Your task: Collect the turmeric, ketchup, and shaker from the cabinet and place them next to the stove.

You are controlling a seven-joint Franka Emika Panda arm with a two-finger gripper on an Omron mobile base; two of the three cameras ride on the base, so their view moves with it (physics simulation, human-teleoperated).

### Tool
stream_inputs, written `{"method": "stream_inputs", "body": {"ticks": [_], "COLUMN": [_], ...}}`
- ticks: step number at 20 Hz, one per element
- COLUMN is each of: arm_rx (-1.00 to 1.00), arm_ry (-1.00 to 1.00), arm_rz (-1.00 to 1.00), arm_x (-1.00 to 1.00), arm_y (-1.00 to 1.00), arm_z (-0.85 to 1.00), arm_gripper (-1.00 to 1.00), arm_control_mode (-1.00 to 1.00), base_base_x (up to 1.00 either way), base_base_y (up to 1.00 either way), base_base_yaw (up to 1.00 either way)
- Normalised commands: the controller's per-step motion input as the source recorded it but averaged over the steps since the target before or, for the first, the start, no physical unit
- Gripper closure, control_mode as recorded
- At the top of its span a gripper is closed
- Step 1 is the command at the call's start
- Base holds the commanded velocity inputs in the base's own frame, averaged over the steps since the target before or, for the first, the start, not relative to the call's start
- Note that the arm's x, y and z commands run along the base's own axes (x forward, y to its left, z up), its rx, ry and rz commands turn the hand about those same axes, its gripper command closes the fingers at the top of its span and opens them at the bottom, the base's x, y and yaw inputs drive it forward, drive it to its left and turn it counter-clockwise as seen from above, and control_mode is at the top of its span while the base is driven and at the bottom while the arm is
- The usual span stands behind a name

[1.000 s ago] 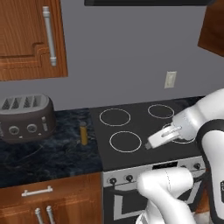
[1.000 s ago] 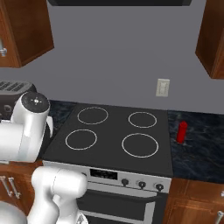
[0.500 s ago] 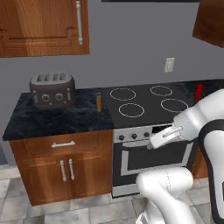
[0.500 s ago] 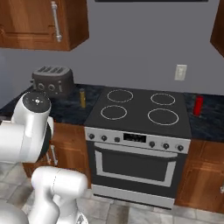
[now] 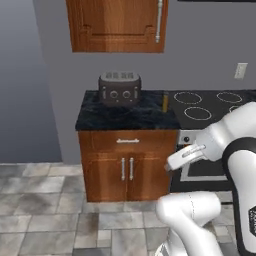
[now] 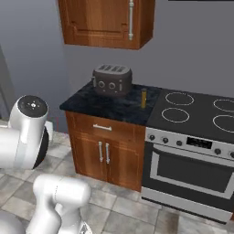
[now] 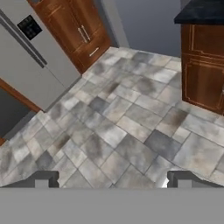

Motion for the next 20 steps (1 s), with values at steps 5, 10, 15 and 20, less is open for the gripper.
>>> {"method": "stream_inputs", "body": {"ticks": [5,10,15,20], "arm_rx": [0.0,0.0,0.0,0.0], "arm_ry": [0.0,0.0,0.0,0.0], "arm_rz": [0.0,0.0,0.0,0.0], "arm_x": [0.0,0.0,0.0,0.0], "arm_y": [0.0,0.0,0.0,0.0], "arm_z": [0.0,0.0,0.0,0.0], "arm_gripper": [-1.0,-1.0,-1.0,-1.0], "arm_control_mode": [1.0,1.0,1.0,1.0], "base_base_x": [-0.14,-0.05,-0.02,0.0], "base_base_y": [0.8,0.73,0.73,0.65], "base_base_yaw": [0.46,0.49,0.52,0.56]}}
